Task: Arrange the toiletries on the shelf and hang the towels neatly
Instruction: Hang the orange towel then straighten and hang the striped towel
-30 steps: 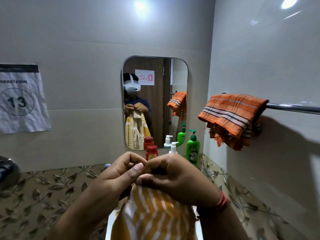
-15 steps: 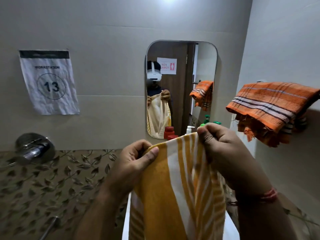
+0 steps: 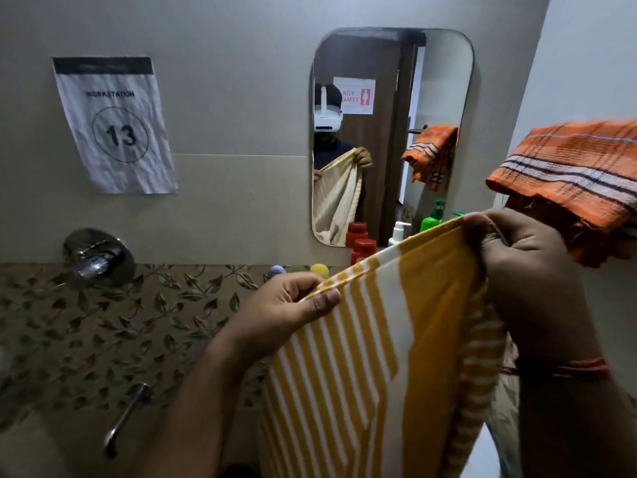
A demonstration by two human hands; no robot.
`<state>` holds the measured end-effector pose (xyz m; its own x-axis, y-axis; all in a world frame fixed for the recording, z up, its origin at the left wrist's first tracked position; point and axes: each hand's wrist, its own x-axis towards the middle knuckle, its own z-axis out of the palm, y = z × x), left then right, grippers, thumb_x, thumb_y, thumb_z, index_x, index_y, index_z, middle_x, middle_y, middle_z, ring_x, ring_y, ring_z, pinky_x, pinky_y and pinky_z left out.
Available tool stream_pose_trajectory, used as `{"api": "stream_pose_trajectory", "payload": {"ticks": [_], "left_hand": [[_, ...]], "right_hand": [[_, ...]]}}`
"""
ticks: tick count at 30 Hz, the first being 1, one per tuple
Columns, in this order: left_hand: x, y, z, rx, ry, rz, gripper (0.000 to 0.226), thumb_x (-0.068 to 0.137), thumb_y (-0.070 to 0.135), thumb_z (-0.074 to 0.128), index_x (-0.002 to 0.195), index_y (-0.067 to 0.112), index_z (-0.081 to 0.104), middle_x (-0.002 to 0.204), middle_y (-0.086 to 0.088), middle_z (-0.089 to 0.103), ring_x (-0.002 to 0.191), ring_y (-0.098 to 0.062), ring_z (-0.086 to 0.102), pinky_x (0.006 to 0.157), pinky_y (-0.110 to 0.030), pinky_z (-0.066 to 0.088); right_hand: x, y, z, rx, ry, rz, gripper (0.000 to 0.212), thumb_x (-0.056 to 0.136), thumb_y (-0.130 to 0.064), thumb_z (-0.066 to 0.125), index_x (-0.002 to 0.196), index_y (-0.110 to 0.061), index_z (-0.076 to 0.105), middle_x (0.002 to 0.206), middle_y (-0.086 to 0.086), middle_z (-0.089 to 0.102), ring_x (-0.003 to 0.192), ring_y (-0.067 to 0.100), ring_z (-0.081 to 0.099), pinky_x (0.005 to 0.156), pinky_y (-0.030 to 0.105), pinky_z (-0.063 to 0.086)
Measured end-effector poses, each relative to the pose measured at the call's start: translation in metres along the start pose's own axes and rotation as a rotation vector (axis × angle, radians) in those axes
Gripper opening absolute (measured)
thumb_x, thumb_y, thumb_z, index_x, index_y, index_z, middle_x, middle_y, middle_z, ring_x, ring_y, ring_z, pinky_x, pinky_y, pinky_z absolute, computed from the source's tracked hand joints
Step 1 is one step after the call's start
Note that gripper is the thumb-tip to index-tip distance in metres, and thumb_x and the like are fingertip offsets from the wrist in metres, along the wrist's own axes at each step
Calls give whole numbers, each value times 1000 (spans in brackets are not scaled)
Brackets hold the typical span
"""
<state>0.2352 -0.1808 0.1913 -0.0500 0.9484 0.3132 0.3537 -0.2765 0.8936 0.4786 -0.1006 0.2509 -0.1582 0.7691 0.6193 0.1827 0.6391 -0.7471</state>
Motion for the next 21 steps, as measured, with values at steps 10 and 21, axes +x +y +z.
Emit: {"api": "stream_pose_trajectory", "payload": {"ticks": [10, 21], "left_hand": [[21, 24, 17, 90, 78, 218, 13, 92, 30, 66, 89, 19, 73, 83, 5, 71, 81, -6, 65, 72, -28, 51], [1, -13, -26, 20, 147, 0, 31, 78, 51, 74, 86, 21, 73, 88, 2, 75, 82, -17, 71, 76, -40, 55]], "right_hand": [[-6, 10, 63, 50, -716, -104, 35, 91, -46, 60, 119, -25, 61, 106, -12, 67, 99, 8, 65, 79, 27, 55], [13, 20, 22, -12, 181, 17, 21, 104, -23, 46, 92, -20, 63, 80, -12, 62, 69, -7, 59, 65, 13, 49]]}}
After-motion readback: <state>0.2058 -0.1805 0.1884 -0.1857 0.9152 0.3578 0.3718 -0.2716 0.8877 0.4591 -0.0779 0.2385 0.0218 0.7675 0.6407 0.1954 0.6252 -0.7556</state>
